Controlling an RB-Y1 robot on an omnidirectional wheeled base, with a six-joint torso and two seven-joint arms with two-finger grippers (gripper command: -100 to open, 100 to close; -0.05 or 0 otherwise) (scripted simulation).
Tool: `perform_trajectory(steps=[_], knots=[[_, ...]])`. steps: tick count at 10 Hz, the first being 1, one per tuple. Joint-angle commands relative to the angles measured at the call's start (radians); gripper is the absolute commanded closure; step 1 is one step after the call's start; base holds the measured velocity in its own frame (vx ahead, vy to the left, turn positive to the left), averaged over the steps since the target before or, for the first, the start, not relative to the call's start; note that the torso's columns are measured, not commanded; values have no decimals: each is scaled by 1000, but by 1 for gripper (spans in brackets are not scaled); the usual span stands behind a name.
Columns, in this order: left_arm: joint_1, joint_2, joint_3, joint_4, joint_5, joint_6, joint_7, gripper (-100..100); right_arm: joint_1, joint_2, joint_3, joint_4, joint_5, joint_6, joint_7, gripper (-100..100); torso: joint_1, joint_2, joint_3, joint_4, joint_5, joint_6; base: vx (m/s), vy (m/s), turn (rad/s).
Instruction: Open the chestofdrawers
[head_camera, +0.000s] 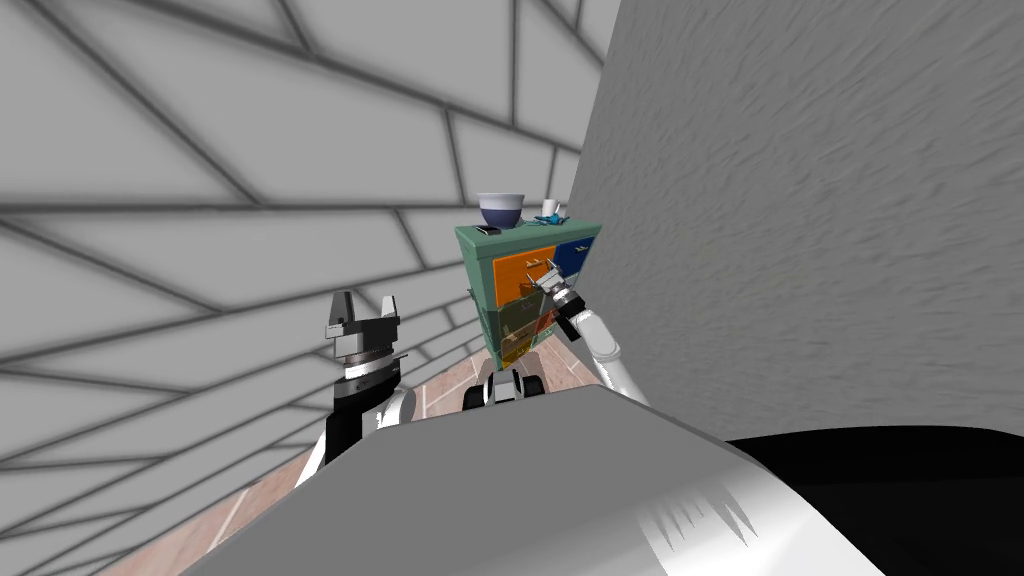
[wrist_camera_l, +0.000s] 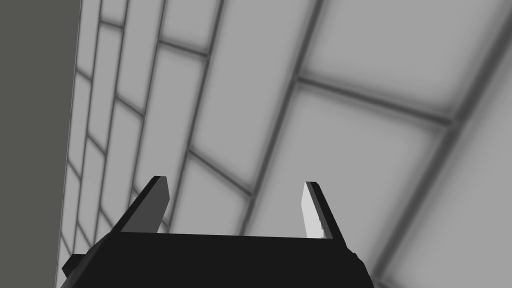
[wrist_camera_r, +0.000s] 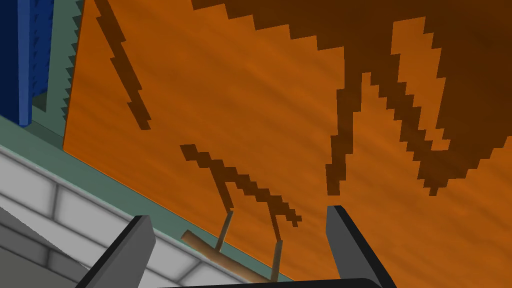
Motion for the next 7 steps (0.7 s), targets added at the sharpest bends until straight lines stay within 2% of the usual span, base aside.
perform_trajectory(steps=[1,4,5,7], knots=[[0,0,0,0,0,0,0,0,-19,-5,-4,13,74,3,4,-100,-1,-1,0,0,0,0,-32,23,42],[0,0,0,0,0,0,0,0,-34,-10,-8,25,173,6,11,-100,0,0,0,0,0,0,-41,24,37],[0,0,0,0,0,0,0,0,-49,-17,-12,37,198,7,18,-100,0,0,0,0,0,0,-43,30,54],[0,0,0,0,0,0,0,0,-49,-17,-12,37,236,7,18,-100,-1,-1,0,0,0,0,-31,15,8]])
